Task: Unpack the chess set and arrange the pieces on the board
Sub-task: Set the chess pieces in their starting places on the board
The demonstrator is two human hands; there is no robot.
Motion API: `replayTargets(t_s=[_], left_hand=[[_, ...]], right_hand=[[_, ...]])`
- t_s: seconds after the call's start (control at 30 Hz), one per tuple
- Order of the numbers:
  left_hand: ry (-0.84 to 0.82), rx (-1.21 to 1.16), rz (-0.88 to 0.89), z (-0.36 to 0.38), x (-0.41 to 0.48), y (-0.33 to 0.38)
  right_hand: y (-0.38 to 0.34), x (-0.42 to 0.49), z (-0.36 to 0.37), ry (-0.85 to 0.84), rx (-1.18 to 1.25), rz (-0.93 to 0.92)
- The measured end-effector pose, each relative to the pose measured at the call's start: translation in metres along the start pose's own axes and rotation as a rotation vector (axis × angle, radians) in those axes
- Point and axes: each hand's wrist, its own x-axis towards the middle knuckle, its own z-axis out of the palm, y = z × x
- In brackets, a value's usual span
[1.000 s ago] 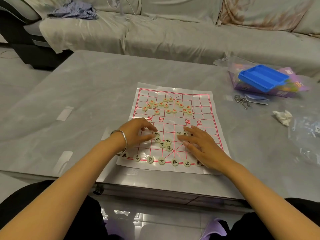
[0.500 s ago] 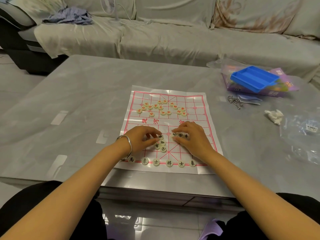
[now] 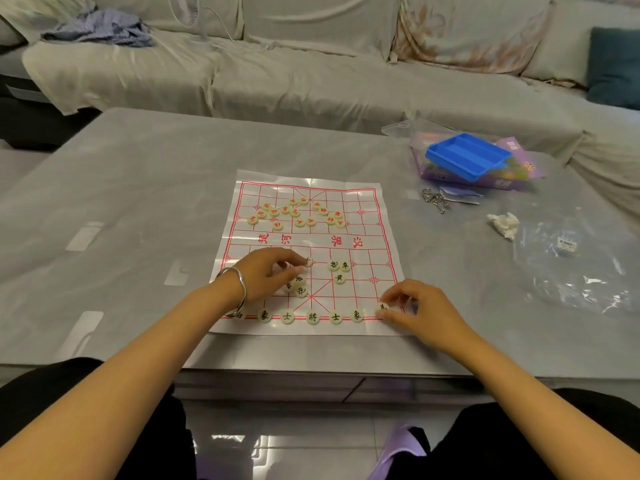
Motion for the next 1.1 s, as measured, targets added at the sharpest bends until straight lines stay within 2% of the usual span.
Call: replayTargets(t_s=[0.23,0.77,1.1], left_hand=[[0.096,-0.032,-0.029,-0.012,0.000,-0.002],[0.081,-0.032,-0.052,-0.013,-0.007,-0.016],[0.081,-0.019,-0.069,-0.015,-0.007,-0.018]], right_hand=[[0.009,-0.007,-0.002,-0.071,-0.055,-0.049],[-0.003,0.000,0.005,-0.074,0.017,-0.097],[-0.007,0.008,0.022,-0.094,-0.052,-0.146]])
